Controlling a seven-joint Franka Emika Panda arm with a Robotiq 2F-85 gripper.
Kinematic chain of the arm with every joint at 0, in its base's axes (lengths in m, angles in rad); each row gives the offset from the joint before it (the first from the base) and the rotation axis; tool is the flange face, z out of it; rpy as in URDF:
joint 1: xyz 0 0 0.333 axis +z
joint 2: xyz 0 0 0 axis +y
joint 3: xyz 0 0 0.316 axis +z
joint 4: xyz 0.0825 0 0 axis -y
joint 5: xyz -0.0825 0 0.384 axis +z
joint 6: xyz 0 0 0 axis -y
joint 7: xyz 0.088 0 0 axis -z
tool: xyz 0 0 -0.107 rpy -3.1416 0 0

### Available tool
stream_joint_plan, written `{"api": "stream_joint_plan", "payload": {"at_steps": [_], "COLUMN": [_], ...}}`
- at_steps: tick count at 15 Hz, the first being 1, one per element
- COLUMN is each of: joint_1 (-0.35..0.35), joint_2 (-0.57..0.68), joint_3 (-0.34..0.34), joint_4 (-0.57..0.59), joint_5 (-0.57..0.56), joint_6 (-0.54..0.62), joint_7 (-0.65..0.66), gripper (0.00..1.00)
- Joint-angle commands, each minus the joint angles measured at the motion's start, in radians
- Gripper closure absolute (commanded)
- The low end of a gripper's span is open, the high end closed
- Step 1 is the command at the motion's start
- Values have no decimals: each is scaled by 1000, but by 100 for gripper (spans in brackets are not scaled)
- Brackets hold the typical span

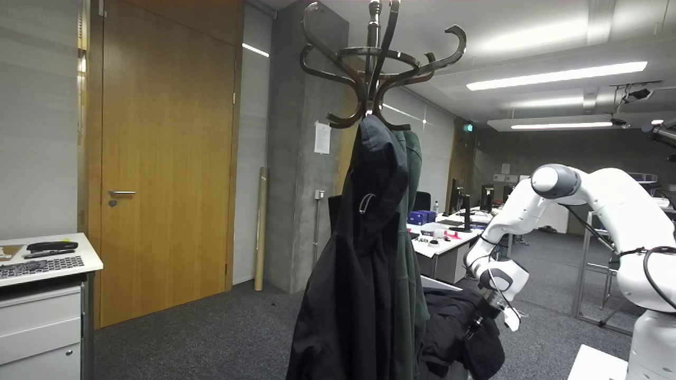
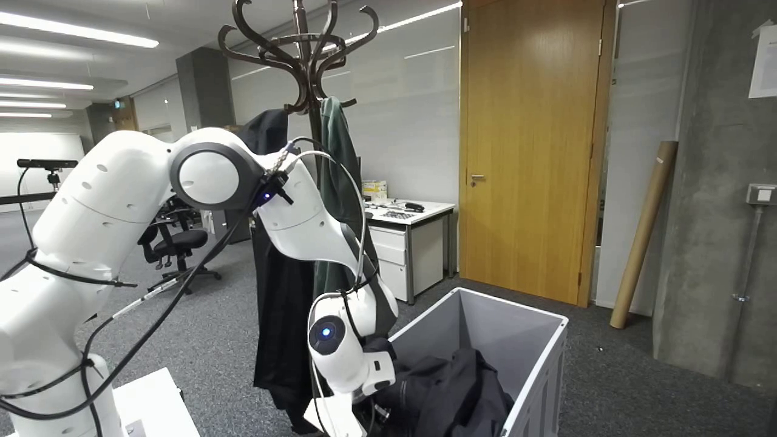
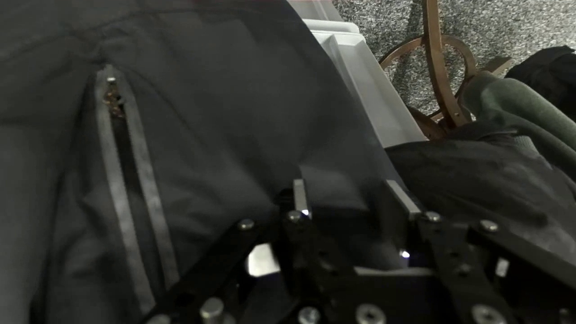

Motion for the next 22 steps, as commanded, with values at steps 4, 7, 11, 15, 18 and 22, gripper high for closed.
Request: {"api": "stream_joint_plan", "payload": {"at_steps": [4,7,11,15,18,22], "joint_1": [55,85,129,288,398,548], "joint_2": [-53,-44,-47,-68,-60,-43], "joint_3": [20,10,-35,-216,-336,-474], "joint_4": [-67,-48,-7,40,43,31], "joint_5": [100,115,200,337,360,411], "joint_6": [-8,-2,-11,-76,-117,-140], "joint_7": [-53,-57,-128,-203,-185,-183], "gripper": [1,0,0,0,28,57]}}
